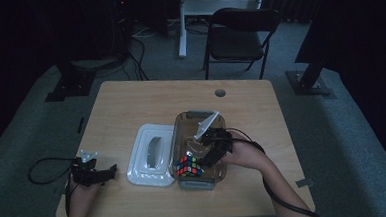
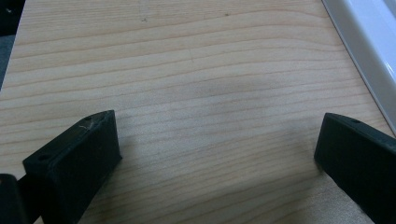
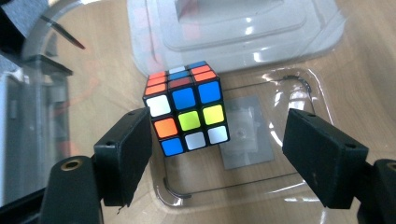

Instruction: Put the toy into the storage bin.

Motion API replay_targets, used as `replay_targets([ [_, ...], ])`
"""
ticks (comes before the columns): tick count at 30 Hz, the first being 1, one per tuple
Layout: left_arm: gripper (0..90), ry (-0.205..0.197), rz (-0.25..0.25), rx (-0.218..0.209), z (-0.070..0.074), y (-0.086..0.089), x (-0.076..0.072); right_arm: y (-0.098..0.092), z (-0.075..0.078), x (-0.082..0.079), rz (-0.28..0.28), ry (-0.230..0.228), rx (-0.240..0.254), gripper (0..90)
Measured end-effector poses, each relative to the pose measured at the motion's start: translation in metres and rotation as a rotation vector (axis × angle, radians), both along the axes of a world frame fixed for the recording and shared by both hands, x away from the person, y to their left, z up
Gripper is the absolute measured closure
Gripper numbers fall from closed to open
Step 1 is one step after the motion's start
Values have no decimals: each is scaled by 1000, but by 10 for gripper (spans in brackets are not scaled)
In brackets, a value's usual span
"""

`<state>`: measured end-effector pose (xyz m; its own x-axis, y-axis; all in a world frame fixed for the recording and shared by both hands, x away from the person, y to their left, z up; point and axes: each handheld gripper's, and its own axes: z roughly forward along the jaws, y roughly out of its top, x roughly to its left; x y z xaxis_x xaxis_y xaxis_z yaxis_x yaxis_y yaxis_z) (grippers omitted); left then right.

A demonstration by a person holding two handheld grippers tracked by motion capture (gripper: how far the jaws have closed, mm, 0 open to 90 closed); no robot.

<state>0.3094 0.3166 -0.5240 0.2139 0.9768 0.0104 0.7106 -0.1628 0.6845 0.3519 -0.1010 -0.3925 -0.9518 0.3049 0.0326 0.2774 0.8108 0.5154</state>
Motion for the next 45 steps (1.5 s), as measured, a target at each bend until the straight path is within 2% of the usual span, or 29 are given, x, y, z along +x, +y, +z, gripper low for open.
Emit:
replay_targets([
  [4,6,0,0,0,0,0,0,-4,3,-1,18,2,32,260],
  [10,6,0,0,0,0,0,0,-2,3,-1,30,18,52,260],
  [12,6,0,0,0,0,0,0,-2,3,-1,26,8,51,259],
  [15,6,0,0,-1,0,0,0,-9,3,-1,15,-3,79,253],
  [18,7,0,0,-1,0,0,0,-21,5,-2,2,-9,133,224],
  [27,6,0,1,0,0,0,0,-57,9,-4,-116,-60,239,129],
  [33,6,1,0,1,0,0,-1,-82,8,-6,-198,-90,318,123],
  [38,6,-1,2,-1,0,0,-1,-100,3,-7,-255,-102,362,113],
  [42,6,0,1,0,0,0,-1,-114,-5,-7,-306,-124,422,113],
  [45,6,0,1,0,0,0,-1,-122,-11,-9,-332,-143,430,113],
])
